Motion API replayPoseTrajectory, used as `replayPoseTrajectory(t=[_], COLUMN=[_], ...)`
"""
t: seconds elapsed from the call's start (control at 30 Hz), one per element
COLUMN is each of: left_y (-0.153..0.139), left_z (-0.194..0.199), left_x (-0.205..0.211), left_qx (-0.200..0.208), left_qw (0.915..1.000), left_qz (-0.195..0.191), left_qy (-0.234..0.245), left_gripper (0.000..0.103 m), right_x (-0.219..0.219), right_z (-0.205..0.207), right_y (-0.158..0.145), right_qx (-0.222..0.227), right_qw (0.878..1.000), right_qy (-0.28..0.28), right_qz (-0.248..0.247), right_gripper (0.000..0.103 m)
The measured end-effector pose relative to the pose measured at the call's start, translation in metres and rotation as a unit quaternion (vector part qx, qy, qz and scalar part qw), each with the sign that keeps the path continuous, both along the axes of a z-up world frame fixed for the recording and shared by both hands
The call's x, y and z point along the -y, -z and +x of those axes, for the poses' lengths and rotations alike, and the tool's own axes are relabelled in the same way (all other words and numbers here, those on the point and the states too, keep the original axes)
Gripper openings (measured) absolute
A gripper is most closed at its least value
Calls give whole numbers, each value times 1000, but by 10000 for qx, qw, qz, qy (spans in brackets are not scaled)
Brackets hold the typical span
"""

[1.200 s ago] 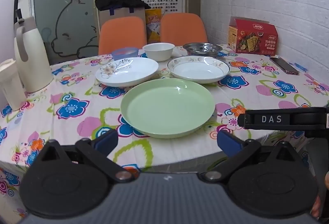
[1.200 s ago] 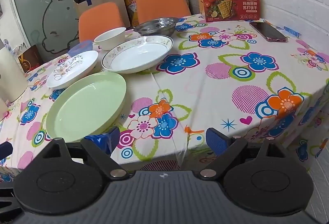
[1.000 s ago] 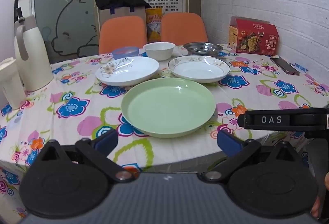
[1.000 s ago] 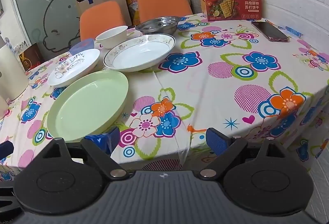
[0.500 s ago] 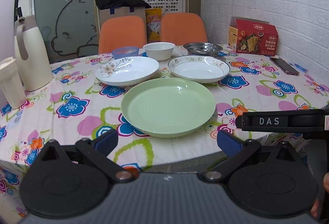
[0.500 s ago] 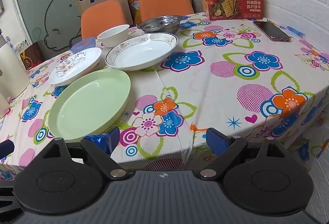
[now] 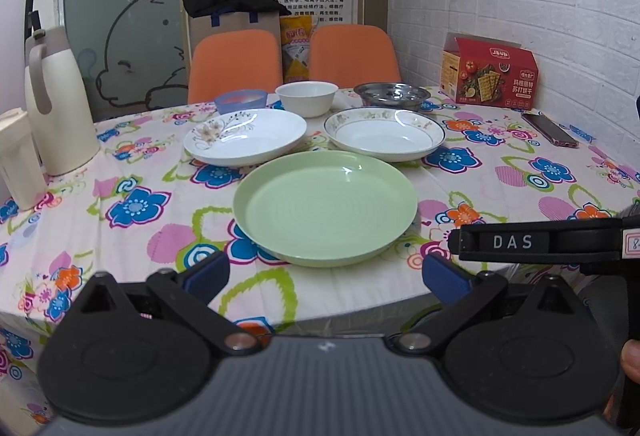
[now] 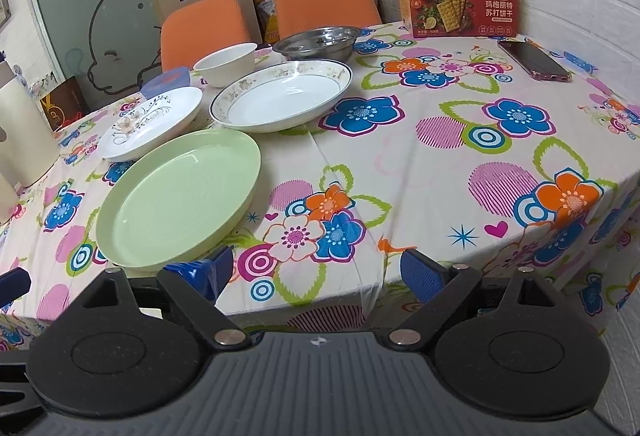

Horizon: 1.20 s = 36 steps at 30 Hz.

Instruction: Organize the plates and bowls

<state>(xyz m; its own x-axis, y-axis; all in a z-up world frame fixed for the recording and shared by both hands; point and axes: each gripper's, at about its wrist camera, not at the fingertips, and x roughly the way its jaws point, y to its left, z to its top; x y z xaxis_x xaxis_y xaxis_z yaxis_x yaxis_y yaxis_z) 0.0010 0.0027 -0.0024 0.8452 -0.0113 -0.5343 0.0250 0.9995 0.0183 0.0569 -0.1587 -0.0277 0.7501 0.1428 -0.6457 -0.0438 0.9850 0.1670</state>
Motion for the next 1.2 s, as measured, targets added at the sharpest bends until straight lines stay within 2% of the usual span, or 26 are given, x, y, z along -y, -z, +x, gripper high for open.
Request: replayPoseTrajectory(t=[0.7,1.03,1.2], left_y=[0,1,-10], left_z=[4,29,50], left_x=[-6,-22,-52], left_qx=[-1,-194,-278], left_qw=[9999,9997,9995], left_qz=[-124,-178,-108], left_qy=[56,21,-84], left_gripper=[102,102,102], right_x=[-8,-16,-24], right_z=[0,14,23], right_y=[-1,-1,-6], right_qx=[-5,-63,-78], right_qw=[9999,9998,9995], right_qy=[-62,-87,-135], right_qz=[-80,-182,-286], right_gripper=[78,78,78])
